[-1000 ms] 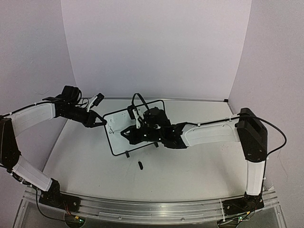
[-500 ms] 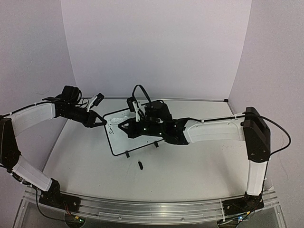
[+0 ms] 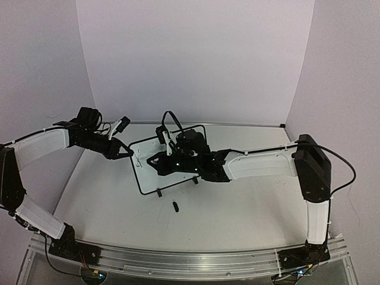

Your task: Write a sentence on the whiteboard

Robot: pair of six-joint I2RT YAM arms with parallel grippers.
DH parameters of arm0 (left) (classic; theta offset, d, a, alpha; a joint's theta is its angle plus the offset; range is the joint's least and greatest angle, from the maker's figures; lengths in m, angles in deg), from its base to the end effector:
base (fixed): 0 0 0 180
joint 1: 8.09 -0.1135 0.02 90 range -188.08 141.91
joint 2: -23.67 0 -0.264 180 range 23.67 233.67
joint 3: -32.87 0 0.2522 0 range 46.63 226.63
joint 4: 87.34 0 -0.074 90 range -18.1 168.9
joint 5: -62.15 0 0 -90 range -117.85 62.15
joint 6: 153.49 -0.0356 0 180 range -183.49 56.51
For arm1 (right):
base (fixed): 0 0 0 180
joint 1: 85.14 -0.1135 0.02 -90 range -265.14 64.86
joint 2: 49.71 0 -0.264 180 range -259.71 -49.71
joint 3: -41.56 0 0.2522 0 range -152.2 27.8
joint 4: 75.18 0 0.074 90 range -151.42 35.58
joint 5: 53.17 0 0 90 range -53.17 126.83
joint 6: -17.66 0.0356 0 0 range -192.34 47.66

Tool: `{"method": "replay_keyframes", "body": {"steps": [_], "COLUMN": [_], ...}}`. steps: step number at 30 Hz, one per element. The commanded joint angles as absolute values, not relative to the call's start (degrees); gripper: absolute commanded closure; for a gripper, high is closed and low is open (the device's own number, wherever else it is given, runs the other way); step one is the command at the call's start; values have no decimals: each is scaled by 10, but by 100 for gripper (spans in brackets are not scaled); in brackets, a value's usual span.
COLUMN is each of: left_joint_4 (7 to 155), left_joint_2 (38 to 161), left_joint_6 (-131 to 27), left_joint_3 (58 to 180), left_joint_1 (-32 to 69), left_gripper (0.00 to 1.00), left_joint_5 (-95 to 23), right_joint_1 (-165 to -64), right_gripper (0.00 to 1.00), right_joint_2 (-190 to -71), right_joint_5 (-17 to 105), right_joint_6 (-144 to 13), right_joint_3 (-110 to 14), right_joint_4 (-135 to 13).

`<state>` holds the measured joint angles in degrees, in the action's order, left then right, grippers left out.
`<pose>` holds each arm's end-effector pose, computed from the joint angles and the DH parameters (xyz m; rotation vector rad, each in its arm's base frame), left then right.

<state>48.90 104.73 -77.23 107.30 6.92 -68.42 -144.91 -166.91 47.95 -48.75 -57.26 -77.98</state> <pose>0.2779 -0.0985 0.2673 0.8774 2.1765 -0.8690 0.2382 0.4224 0.2395 -0.7642 1.8617 1.1593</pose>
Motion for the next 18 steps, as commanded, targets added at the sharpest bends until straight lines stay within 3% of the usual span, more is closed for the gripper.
{"method": "replay_keyframes", "body": {"steps": [1,18], "left_joint_4": [488,487], "left_joint_2": [1041,1040], "left_joint_6": [-780,-780], "left_joint_3": [1082,1082], "left_joint_1": [64,64], "left_gripper": [100,100], "left_joint_5": [-630,-629], "right_joint_1": [-1447,-1446], "right_gripper": [100,100], "right_joint_2": [-1679,-1685], "right_joint_5": [459,425], "right_joint_6": [-493,-499], "right_joint_3": [-601,-611], "right_joint_4": [-785,-775]}}
